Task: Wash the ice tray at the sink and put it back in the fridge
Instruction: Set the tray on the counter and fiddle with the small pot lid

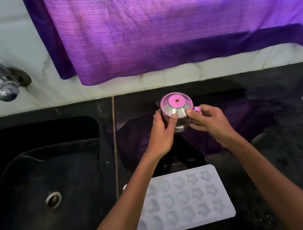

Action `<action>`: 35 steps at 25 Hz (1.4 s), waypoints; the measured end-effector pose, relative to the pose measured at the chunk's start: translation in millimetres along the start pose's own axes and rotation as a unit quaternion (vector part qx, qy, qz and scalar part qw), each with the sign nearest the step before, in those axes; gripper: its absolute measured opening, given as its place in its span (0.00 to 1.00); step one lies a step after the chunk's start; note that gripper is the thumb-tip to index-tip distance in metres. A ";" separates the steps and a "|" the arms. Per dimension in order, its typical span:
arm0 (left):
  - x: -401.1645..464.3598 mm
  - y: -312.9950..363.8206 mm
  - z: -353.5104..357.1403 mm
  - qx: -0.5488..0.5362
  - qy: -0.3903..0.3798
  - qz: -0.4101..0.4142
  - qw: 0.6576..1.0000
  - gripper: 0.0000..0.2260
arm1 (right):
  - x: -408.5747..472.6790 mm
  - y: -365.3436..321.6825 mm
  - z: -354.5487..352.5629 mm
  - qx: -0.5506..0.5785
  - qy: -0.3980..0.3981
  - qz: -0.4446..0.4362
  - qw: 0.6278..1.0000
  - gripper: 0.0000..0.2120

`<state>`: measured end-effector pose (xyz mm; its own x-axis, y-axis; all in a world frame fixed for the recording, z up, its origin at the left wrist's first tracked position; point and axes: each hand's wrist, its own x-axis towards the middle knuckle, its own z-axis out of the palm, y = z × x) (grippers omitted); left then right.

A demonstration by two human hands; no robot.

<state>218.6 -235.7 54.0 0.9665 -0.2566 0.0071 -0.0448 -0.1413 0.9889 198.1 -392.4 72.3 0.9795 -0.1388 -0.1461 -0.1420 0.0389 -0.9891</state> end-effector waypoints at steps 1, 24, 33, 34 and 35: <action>-12.9 4.7 7.7 -0.010 -0.010 0.015 1.000 0.16 | -14.1 -6.9 -10.1 -0.010 0.005 -0.003 1.000 0.10; -168.8 3.7 127.1 -0.096 -0.147 -0.049 0.983 0.25 | -160.0 -18.2 -105.9 -0.172 0.060 0.063 0.981 0.10; -171.8 0.7 127.5 -0.112 -0.140 -0.062 0.982 0.25 | -146.8 -26.9 -101.0 -0.244 0.035 0.068 0.967 0.12; -171.8 1.2 126.8 -0.114 -0.138 -0.066 0.982 0.25 | -145.1 -27.2 -99.9 -0.246 0.033 0.068 0.966 0.13; -171.9 2.3 125.7 -0.116 -0.137 -0.069 0.981 0.25 | -143.4 -27.7 -99.0 -0.249 0.031 0.068 0.966 0.13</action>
<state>20.6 -312.1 36.5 0.8536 -0.5024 -0.1378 0.1713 0.0209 0.9850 47.5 -471.5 118.8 0.9387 -0.2261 -0.2602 -0.3348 -0.4176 -0.8447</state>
